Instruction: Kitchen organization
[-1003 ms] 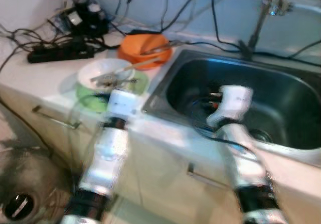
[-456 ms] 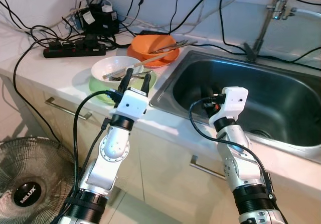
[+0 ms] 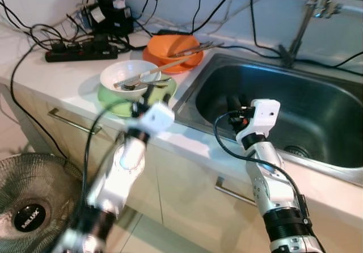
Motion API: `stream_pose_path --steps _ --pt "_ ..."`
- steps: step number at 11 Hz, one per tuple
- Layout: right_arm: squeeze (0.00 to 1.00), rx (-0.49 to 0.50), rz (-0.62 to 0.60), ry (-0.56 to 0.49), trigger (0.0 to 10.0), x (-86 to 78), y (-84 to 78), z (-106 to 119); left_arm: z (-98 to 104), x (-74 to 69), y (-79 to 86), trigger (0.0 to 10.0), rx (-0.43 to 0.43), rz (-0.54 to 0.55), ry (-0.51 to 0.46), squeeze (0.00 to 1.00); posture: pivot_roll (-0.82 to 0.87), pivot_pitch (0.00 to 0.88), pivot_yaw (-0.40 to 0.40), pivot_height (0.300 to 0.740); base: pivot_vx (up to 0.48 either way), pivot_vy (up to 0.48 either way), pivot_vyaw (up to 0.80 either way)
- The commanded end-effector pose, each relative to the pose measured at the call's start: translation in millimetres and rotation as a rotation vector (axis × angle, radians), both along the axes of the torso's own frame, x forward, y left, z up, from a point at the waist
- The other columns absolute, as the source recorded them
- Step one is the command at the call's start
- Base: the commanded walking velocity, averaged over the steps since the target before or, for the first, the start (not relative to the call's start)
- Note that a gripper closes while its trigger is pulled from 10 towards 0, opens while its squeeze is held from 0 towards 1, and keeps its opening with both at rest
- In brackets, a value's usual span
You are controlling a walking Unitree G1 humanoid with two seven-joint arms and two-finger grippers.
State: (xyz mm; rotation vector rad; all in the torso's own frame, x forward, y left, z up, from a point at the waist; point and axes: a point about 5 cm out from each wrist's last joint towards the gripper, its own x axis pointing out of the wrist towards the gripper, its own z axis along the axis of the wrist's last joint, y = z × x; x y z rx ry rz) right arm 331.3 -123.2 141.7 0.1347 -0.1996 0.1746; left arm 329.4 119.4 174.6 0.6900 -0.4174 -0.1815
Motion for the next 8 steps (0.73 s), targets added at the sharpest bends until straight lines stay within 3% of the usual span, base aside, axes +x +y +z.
stream_pose_path --steps 1,8 --pt "0.00 0.015 0.000 -0.012 10.0 1.9 0.2 3.9 -1.0 4.6 2.4 10.0 0.041 -0.001 0.029 0.00 0.16 0.024 0.005 0.740 0.000 0.000 0.00" --pt "0.00 0.020 0.009 -0.007 10.0 0.8 5.5 1.6 -3.8 17.0 -1.4 10.0 0.116 -0.022 0.075 0.00 0.15 0.001 0.018 0.740 0.000 0.000 0.00"
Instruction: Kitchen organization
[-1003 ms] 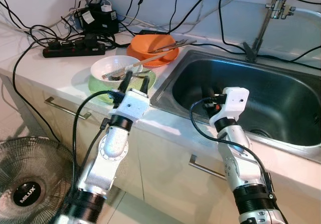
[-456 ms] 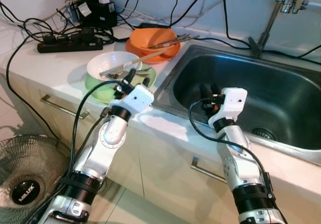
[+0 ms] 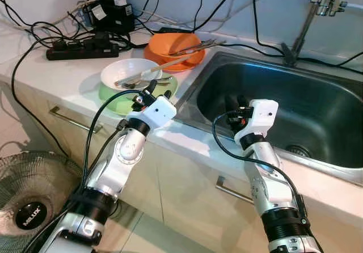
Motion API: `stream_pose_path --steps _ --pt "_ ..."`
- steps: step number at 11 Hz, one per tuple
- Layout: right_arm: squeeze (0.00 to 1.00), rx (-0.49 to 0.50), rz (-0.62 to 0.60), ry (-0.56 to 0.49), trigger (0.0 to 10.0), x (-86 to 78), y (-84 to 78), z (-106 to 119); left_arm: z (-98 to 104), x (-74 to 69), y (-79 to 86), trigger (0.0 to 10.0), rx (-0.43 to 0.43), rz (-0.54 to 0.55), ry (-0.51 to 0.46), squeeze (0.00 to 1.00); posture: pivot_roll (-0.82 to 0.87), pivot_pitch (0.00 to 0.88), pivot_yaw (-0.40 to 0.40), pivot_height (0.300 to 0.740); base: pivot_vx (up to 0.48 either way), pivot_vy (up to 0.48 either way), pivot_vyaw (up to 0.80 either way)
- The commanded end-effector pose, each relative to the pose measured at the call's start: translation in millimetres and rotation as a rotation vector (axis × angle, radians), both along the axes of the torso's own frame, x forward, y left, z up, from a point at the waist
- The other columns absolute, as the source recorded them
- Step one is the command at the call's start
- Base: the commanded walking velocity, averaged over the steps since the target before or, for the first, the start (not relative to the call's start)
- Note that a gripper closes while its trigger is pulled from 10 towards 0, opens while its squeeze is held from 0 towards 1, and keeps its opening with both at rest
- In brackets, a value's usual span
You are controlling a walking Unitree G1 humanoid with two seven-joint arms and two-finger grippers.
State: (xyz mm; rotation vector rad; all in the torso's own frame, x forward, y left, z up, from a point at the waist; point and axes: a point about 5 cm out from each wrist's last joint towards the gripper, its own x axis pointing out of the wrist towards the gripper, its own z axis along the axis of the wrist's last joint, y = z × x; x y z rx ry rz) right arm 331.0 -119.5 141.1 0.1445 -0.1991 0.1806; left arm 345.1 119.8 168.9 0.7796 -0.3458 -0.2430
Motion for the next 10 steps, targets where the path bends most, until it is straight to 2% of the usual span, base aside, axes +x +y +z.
stream_pose_path --steps 1,5,6,7,10 --pt "0.00 0.013 0.005 -0.008 10.0 1.0 3.0 1.9 4.5 4.6 -2.1 10.0 0.018 -0.006 0.001 0.00 0.15 0.001 0.018 0.740 0.000 0.000 0.00" --pt "0.00 0.018 0.005 -0.005 10.0 -0.2 4.0 0.8 10.5 15.1 0.0 10.0 0.042 0.017 -0.010 0.00 0.14 0.008 0.022 0.740 0.000 0.000 0.00" --pt "0.00 0.018 0.004 -0.004 10.0 -0.2 3.5 0.5 10.7 15.9 0.2 4.7 0.042 0.019 -0.012 0.00 0.14 0.009 0.022 0.740 0.000 0.000 0.00" --pt "0.00 0.018 0.002 -0.003 10.0 0.0 3.3 0.4 9.5 16.0 -0.7 0.0 0.045 0.013 -0.011 0.00 0.14 0.011 0.021 0.740 0.000 0.000 0.00" --pt "0.00 0.020 0.007 0.000 10.0 -0.8 5.3 -0.2 7.6 17.0 -0.3 0.0 0.047 0.016 -0.009 0.00 0.14 0.017 0.021 0.740 0.000 0.000 0.00"
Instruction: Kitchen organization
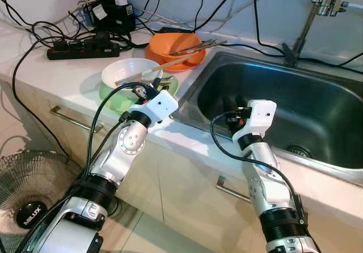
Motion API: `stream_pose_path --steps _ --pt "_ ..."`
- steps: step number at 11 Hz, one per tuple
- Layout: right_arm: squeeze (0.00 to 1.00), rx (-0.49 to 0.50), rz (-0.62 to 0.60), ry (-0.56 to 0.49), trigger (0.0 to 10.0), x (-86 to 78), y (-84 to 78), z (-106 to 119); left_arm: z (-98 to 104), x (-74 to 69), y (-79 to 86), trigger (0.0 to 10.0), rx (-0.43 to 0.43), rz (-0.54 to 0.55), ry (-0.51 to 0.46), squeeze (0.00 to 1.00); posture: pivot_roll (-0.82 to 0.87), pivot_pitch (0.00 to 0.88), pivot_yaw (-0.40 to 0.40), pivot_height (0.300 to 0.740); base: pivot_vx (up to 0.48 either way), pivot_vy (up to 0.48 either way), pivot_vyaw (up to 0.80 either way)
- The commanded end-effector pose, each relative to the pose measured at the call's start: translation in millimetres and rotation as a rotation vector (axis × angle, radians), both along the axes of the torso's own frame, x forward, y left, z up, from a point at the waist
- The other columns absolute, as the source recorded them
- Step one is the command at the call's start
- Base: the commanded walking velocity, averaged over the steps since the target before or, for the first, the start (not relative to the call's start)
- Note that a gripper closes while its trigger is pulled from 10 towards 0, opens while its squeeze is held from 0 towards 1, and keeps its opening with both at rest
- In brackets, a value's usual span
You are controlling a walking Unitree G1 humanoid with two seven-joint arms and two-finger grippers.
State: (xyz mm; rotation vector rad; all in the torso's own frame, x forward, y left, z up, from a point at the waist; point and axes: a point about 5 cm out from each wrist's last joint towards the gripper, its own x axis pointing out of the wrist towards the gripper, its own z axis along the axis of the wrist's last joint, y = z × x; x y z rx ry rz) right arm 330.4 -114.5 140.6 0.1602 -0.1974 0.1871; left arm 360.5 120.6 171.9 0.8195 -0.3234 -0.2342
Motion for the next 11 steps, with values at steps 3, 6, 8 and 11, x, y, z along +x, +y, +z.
stream_pose_path --steps 3,6,8,11 --pt "0.00 0.009 -0.002 0.004 10.0 -0.9 0.0 -0.9 3.4 1.8 -2.2 0.0 0.006 -0.008 -0.018 0.00 0.14 0.024 0.020 0.740 0.000 0.000 0.00" --pt "0.00 0.015 -0.003 0.011 10.0 -1.5 0.1 -2.9 6.8 3.2 -4.3 0.0 0.014 -0.012 -0.034 0.00 0.14 0.027 0.021 0.740 0.000 0.000 0.00" --pt "0.00 0.018 -0.002 0.014 10.0 -1.8 1.0 -3.4 10.7 4.1 -7.0 10.0 0.029 -0.020 -0.054 0.00 0.14 0.028 0.021 0.740 0.000 0.000 0.00" --pt "0.00 0.018 -0.002 0.014 10.0 -0.8 0.6 -3.0 31.1 -1.1 -13.7 10.0 0.003 -0.052 -0.143 0.00 0.15 0.026 0.016 0.740 0.000 0.000 0.00"
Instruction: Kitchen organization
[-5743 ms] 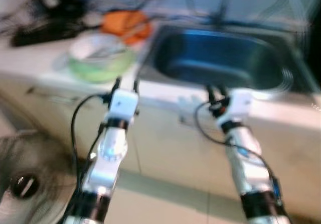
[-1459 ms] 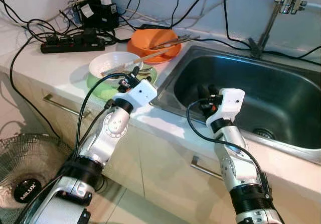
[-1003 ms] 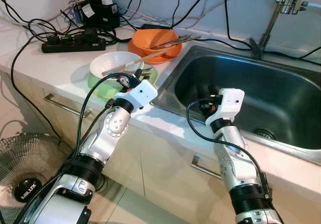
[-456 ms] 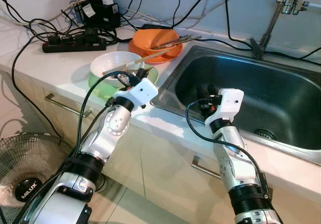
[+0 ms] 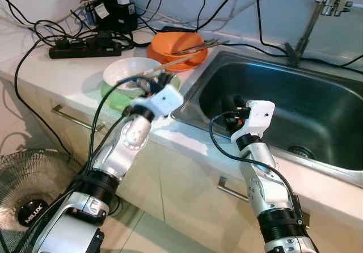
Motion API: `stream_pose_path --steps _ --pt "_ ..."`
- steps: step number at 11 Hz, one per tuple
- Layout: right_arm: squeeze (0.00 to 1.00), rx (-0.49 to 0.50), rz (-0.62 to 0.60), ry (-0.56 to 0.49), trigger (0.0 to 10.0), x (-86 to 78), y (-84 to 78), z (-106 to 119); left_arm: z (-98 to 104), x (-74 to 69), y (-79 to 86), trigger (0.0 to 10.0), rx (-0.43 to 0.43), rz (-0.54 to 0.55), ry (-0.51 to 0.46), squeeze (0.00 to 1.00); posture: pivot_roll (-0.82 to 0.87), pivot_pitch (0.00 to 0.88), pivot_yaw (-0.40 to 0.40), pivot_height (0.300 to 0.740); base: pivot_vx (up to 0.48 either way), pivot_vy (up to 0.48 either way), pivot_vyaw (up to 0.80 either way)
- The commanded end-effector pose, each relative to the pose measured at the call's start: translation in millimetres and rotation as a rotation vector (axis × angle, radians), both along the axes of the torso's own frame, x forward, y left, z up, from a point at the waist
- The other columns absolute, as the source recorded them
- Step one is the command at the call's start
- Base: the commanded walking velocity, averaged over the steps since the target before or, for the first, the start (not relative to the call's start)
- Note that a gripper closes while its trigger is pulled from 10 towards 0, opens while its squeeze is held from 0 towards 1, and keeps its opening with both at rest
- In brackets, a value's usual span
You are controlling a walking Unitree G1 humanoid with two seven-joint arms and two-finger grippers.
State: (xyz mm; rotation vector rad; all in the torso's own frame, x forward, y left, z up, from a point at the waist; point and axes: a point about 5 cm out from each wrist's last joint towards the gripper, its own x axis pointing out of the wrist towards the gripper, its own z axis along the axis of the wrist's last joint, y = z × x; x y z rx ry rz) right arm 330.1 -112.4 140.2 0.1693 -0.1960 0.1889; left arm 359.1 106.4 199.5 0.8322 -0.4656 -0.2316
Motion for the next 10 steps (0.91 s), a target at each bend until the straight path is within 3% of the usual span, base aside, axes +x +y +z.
stream_pose_path --steps 1,4,8,9,10 --pt "0.00 0.009 0.000 0.012 10.0 -0.2 -0.6 -2.6 15.8 -2.9 -5.0 10.0 -0.035 -0.024 -0.054 0.00 0.15 0.024 0.015 0.740 0.000 0.000 0.00" --pt "0.00 0.008 0.009 0.013 10.0 0.8 1.1 -2.5 38.2 -11.6 -20.2 10.0 -0.088 -0.098 -0.125 0.00 0.15 0.021 0.011 0.740 0.000 0.000 0.00" --pt "0.00 0.003 0.014 0.004 10.0 1.8 1.2 -0.9 55.7 -30.0 -41.1 10.0 -0.233 -0.280 -0.160 0.00 0.15 0.013 0.011 0.740 0.000 0.000 0.00" --pt "0.20 0.002 0.015 -0.004 10.0 2.8 0.3 1.0 58.3 -32.1 -45.3 10.0 -0.272 -0.317 -0.145 0.00 0.15 0.011 0.012 0.740 0.000 0.000 0.00" --pt "1.00 -0.001 0.018 -0.025 10.0 4.4 -1.5 5.3 56.5 -33.6 -51.5 10.0 -0.328 -0.369 -0.090 0.00 0.15 0.009 0.014 0.740 0.000 0.000 0.00"
